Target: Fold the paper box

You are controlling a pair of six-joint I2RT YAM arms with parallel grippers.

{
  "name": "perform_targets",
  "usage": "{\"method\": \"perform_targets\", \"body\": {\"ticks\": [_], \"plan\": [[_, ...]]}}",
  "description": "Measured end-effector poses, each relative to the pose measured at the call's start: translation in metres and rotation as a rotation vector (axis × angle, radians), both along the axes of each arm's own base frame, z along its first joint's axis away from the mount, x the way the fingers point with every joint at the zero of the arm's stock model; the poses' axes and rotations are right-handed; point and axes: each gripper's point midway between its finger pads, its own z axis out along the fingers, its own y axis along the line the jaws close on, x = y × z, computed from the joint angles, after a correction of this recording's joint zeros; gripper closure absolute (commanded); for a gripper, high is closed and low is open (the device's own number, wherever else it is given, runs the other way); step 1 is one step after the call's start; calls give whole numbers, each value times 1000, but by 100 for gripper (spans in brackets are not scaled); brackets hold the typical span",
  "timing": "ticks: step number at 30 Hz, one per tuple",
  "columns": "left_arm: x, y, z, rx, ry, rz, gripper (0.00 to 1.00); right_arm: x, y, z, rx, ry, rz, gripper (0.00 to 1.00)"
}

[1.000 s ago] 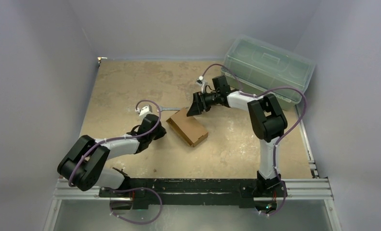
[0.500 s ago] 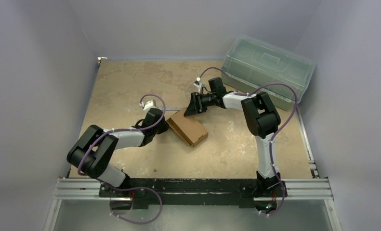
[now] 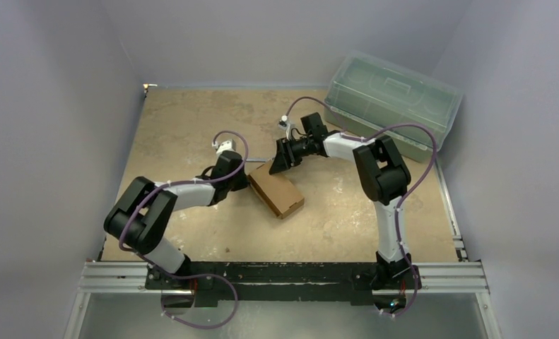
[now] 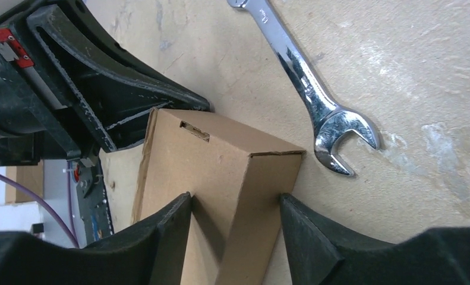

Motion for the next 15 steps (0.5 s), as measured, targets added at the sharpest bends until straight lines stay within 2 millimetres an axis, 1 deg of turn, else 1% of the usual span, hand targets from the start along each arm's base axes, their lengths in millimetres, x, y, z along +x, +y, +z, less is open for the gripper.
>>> {"method": "perform_targets", "body": {"ticks": [2,4,6,8,10,12,15], "plan": [[-6,0,0,-6,3,-15,100,-3,0,-1,-4,-1,13,31],[-17,3,3,-19,2,-30,100,-8,1,-3,-11,5,26,25],[-29,6,10,-38,-9,-41,100,-11,0,-4,-18,9,34,20],[-41,8,22,-74,-35,-48,100,-10,-2,-2,-16,1,39,18],[-52,9,34,-116,-65,-55,100,-10,-6,3,-18,-16,44,16],[-62,10,42,-159,-85,-58,100,-7,-12,12,-22,-50,46,14],[-79,14,43,-201,-90,-58,100,-5,-22,35,-16,-136,52,11]]}}
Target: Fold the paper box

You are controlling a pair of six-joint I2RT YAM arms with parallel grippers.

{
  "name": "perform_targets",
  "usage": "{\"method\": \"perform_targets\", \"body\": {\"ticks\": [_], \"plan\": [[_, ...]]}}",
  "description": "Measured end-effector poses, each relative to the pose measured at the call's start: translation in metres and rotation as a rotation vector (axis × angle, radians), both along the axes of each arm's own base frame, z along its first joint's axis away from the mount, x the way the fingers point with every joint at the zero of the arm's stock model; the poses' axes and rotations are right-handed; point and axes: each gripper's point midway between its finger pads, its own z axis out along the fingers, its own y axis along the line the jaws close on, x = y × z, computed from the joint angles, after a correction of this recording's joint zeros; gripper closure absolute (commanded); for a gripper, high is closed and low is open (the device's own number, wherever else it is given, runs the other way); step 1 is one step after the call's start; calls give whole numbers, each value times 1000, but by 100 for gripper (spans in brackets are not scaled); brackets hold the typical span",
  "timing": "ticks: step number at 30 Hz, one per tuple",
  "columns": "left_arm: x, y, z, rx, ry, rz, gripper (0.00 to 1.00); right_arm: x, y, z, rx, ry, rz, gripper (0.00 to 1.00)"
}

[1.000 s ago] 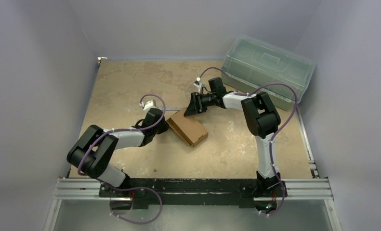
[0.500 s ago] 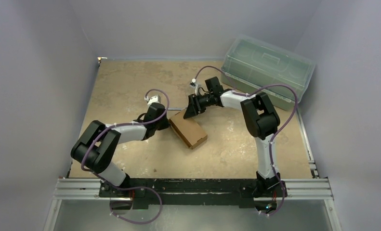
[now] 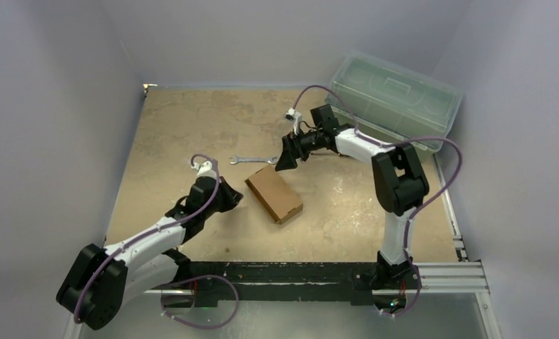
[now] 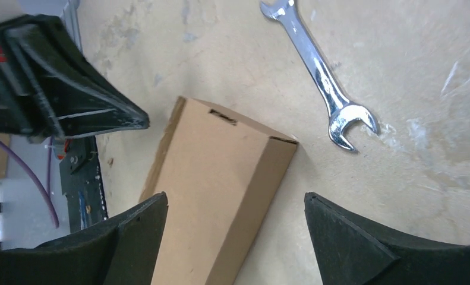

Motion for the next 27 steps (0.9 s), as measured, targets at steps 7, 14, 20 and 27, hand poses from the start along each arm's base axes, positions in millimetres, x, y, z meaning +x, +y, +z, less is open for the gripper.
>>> {"method": "perform_targets", "body": {"ticks": [7,14,20,27], "plan": [[-14,4,-8,-32,29,17,100,-4,-10,68,63,-228,-4,9],[-10,0,-32,-9,97,13,100,12,1,46,76,-164,-66,12],[10,-7,-36,22,122,32,100,12,0,-17,3,6,-113,16],[34,-20,-33,33,121,24,100,5,6,-32,9,94,-118,35]]}}
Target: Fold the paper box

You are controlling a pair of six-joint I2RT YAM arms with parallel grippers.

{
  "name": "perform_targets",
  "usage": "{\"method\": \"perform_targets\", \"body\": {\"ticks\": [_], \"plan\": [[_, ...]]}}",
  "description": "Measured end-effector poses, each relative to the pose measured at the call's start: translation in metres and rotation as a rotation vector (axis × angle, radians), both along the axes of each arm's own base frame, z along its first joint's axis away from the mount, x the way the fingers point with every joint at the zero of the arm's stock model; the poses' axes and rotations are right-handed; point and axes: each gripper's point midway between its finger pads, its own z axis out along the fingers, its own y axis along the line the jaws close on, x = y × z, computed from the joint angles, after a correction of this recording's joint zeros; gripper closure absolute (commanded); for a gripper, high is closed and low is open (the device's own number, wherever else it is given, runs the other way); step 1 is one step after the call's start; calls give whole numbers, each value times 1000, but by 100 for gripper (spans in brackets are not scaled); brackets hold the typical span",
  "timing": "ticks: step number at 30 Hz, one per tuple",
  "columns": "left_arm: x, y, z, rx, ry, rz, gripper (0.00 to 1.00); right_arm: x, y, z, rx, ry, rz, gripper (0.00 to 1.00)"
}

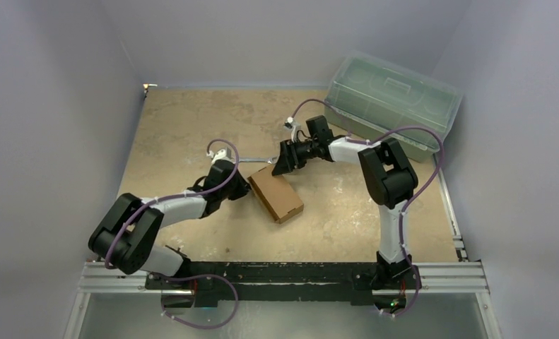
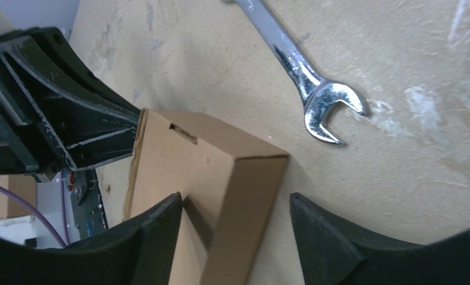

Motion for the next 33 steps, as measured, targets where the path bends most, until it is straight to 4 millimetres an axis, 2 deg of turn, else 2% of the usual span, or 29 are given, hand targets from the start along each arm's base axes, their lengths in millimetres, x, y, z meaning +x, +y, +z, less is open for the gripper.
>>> {"method": "perform_targets", "body": {"ticks": [5,8,10,12,16,19,22,25,29,33], "plan": [[16,-8,6,22,-7,-19,100,-12,10,-3,13,39,32,52],[18,-9,3,53,17,-33,100,-12,12,-3,5,29,38,54],[18,-11,1,79,30,-40,100,-11,12,-3,-7,20,37,50],[18,-11,1,110,33,-46,100,-12,13,-2,-14,13,39,36],[12,-12,3,130,33,-54,100,-13,13,-2,-29,-5,53,19],[7,-13,23,109,-15,-59,100,-15,10,5,-39,-34,68,12],[3,-11,52,68,-93,-53,100,-12,3,24,-40,-101,80,9],[-6,-6,70,28,-151,-52,99,-4,-6,53,-36,-208,77,4],[-33,3,65,-16,-160,-73,99,3,-20,83,-47,-344,78,1],[-58,6,55,-73,-143,-103,98,-6,-36,103,-75,-492,129,1]]}}
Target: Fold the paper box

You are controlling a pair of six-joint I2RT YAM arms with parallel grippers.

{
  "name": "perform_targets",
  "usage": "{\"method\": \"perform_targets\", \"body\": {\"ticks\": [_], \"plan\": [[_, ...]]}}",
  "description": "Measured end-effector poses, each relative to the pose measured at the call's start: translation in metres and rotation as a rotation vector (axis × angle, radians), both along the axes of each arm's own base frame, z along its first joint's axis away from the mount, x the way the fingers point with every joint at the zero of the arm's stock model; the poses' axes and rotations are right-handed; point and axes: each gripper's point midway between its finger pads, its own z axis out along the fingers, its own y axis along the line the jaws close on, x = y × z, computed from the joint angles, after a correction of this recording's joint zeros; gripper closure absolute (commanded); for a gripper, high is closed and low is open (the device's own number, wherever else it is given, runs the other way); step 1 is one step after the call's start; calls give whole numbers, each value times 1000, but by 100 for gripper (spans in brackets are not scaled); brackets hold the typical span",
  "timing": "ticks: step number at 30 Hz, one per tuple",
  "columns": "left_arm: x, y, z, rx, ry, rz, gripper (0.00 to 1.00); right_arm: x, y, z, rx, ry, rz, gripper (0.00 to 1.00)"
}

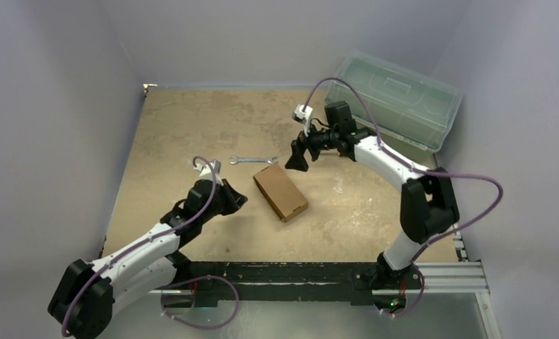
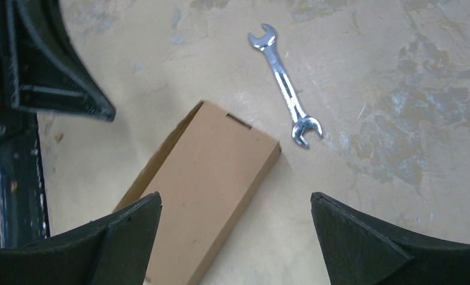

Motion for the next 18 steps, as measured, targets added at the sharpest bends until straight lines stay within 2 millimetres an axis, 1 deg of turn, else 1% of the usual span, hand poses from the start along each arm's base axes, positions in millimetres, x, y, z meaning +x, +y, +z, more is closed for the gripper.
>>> {"method": "perform_targets", "body": {"ticks": [2,4,5,7,9,11,13,15,17,18], "plan": [[-9,-3,-1,-32,5,-22,96,-14,-10,9,-15,-75,24,1],[-17,-8,-1,-58,11,-49,91,-29,-21,23,-6,-142,32,1],[-21,-11,-2,-68,13,-64,88,-35,-26,30,4,-163,28,4],[-29,-20,-4,-81,18,-100,85,-43,-33,39,20,-174,20,15],[-39,-33,-6,-95,22,-147,85,-47,-37,38,19,-159,36,20],[-48,-44,-10,-106,28,-189,87,-52,-41,23,0,-93,43,26],[-58,-54,-17,-110,42,-223,90,-56,-42,2,-26,-19,41,34],[-67,-61,-25,-106,60,-242,95,-66,-46,-21,-49,77,31,36],[-75,-68,-31,-100,74,-257,98,-78,-48,-43,-71,188,18,36],[-78,-71,-33,-99,76,-265,99,-81,-49,-50,-79,224,11,36]]}}
